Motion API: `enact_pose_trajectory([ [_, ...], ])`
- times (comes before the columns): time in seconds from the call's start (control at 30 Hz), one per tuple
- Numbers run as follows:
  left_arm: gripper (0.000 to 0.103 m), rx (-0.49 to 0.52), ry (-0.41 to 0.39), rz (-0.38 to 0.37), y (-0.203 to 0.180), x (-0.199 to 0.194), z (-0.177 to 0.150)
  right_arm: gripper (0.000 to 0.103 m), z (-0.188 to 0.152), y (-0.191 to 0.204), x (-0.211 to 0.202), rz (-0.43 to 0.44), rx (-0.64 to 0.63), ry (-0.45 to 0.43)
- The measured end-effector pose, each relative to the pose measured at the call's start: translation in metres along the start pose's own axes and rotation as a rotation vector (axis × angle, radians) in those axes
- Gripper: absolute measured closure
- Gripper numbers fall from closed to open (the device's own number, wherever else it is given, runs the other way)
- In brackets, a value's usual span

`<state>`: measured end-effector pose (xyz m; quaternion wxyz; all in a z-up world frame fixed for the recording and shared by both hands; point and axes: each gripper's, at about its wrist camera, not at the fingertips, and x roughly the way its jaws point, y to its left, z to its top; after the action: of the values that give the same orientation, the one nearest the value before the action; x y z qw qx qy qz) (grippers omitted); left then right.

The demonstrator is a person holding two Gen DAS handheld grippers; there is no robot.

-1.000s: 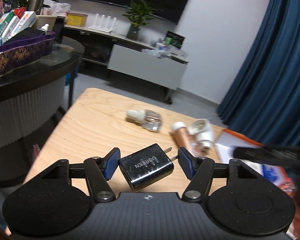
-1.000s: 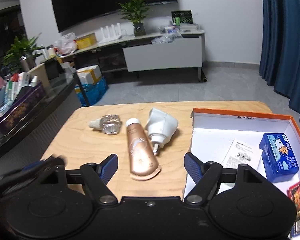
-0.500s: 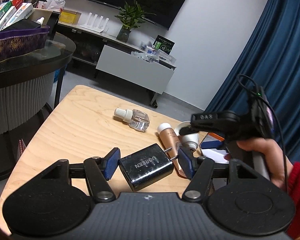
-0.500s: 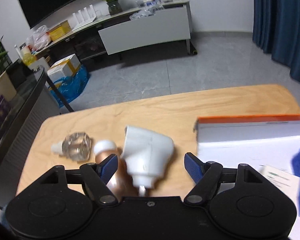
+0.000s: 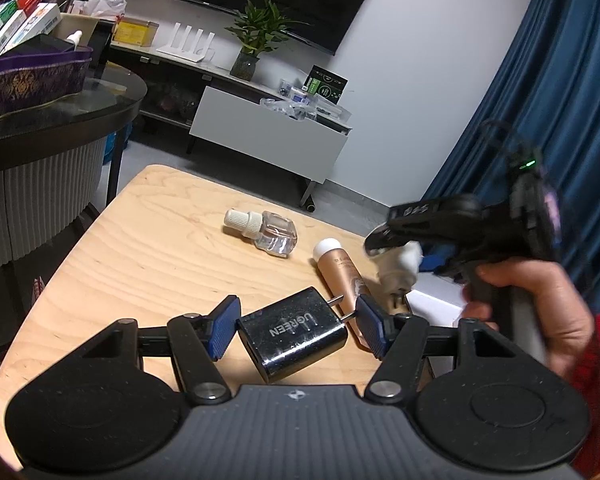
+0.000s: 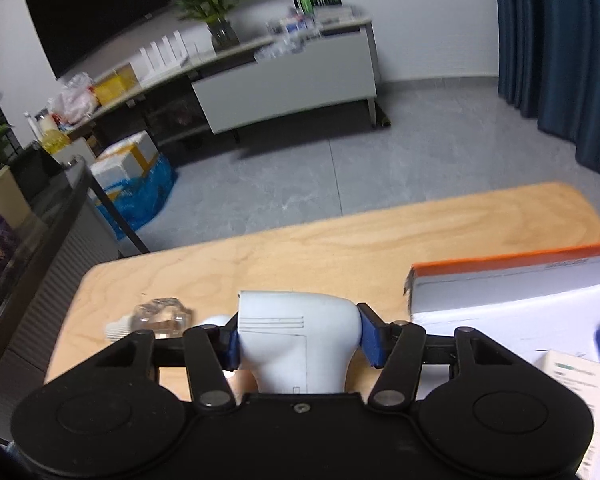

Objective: Organize rigid objects
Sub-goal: 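Grasp the white plug-in diffuser with right gripper while left lifts the black charger, then carry the white diffuser with right gripper while left carries the black charger over the box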

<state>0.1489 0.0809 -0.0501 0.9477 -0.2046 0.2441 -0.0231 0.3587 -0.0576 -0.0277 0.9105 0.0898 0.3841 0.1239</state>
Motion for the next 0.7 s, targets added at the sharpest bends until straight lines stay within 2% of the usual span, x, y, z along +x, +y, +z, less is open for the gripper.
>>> enact_pose_trajectory([
  [0.13, 0.039, -0.013, -0.002, -0.033, -0.003, -0.007, 0.001, 0.036, -0.003, 0.003, -0.046, 0.022, -0.043, -0.058],
  [0.3, 0.039, 0.037, -0.033, -0.058, -0.024, -0.025, 0.006, 0.036, -0.017, -0.007, -0.114, 0.05, -0.072, -0.117],
  [0.53, 0.039, 0.126, -0.074, -0.08, -0.066, -0.055, 0.005, 0.036, -0.052, -0.029, -0.198, 0.002, -0.119, -0.228],
  [0.7, 0.039, 0.192, -0.076, -0.084, -0.098, -0.069, 0.002, 0.036, -0.079, -0.049, -0.237, -0.026, -0.118, -0.275],
])
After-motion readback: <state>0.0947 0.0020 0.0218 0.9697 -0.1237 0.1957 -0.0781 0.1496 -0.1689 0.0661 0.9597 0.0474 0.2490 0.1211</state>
